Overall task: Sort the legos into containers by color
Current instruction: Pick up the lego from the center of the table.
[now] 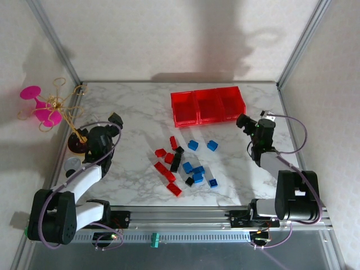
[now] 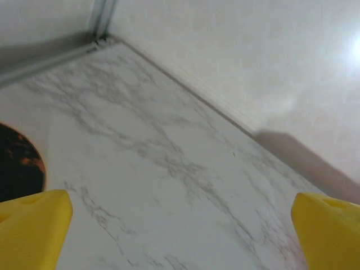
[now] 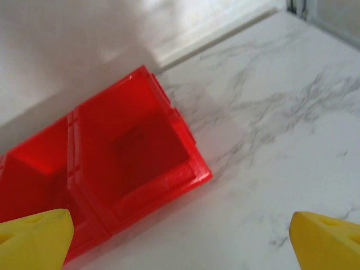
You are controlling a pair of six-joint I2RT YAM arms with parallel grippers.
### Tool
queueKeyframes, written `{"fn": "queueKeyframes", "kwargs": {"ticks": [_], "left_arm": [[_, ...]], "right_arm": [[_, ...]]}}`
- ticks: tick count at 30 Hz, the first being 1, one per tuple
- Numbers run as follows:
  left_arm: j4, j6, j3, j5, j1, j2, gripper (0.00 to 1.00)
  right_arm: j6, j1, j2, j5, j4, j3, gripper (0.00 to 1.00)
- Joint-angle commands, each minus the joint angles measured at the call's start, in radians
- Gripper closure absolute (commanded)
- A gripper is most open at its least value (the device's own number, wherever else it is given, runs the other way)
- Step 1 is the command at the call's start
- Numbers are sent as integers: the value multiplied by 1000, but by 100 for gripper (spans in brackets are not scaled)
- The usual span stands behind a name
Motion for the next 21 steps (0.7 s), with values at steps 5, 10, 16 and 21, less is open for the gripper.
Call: {"fn": "queueKeyframes", "kwargs": {"ticks": [5,10,16,21], "left_arm": [[-283,-75,125,38,-194,13,1],[-484,-100,275,27,-377,119,1],[-691,-68,487,6,-583,337,1],[-766,-75,582,4,-656,486,3]], "right_arm": [[24,159,39,5,-170,89,1],[23,279,56,42,-238,123,1],[29,426,69,85,-339,181,1],[80,483,53,128,-432,185,1]]}}
